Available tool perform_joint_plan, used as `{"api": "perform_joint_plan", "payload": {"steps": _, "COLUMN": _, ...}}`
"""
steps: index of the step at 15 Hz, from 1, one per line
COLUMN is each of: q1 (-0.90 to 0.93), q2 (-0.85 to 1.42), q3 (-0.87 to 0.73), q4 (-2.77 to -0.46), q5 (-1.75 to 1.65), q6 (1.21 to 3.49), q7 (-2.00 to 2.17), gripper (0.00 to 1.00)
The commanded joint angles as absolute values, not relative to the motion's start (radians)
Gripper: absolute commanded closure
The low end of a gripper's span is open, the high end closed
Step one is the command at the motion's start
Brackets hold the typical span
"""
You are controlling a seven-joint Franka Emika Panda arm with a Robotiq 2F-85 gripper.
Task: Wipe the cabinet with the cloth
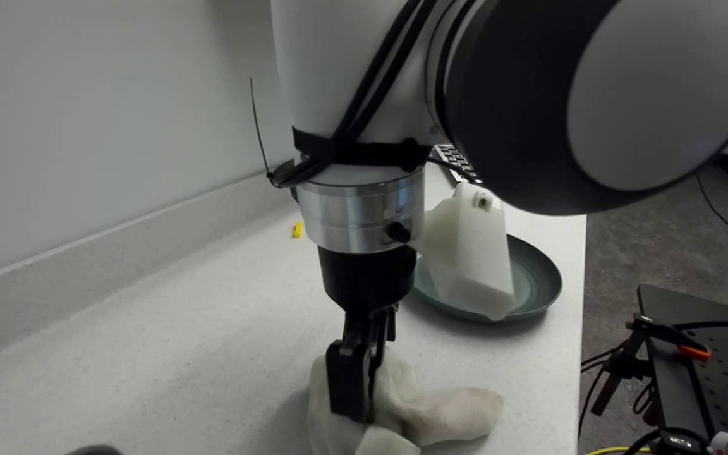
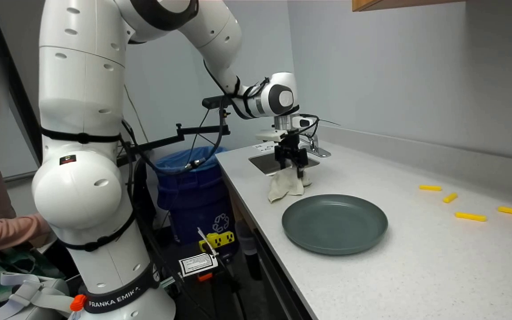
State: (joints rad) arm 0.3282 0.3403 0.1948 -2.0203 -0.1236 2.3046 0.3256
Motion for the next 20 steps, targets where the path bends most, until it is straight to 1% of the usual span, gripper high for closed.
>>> {"api": "perform_joint_plan", "payload": {"steps": 1, "q1": 0.326, "q2": 0.371, "q3": 0.190, "q4": -2.021, "q5": -0.087, "q6": 2.374, "q7": 0.334, "gripper": 0.00}}
{"api": "perform_joint_plan", "payload": {"steps": 7, "q1": 0.330, "q2": 0.400, "q3": 0.202, "q4": -2.043, "q5": -0.019, "q6": 2.381, "q7": 0.321, "gripper": 0.00}}
{"api": "perform_joint_plan", "payload": {"steps": 8, "q1": 0.330, "q2": 0.402, "q3": 0.201, "q4": -2.043, "q5": -0.015, "q6": 2.381, "q7": 0.322, "gripper": 0.25}}
{"api": "perform_joint_plan", "payload": {"steps": 9, "q1": 0.330, "q2": 0.402, "q3": 0.199, "q4": -2.043, "q5": -0.014, "q6": 2.380, "q7": 0.322, "gripper": 0.26}}
{"api": "perform_joint_plan", "payload": {"steps": 13, "q1": 0.325, "q2": 0.382, "q3": 0.184, "q4": -2.044, "q5": -0.017, "q6": 2.375, "q7": 0.330, "gripper": 0.58}}
{"api": "perform_joint_plan", "payload": {"steps": 18, "q1": 0.314, "q2": 0.306, "q3": 0.163, "q4": -2.057, "q5": -0.043, "q6": 2.324, "q7": 0.319, "gripper": 0.95}}
{"api": "perform_joint_plan", "payload": {"steps": 19, "q1": 0.309, "q2": 0.278, "q3": 0.163, "q4": -2.064, "q5": -0.039, "q6": 2.308, "q7": 0.309, "gripper": 1.00}}
{"api": "perform_joint_plan", "payload": {"steps": 20, "q1": 0.306, "q2": 0.254, "q3": 0.162, "q4": -2.071, "q5": -0.040, "q6": 2.293, "q7": 0.303, "gripper": 1.00}}
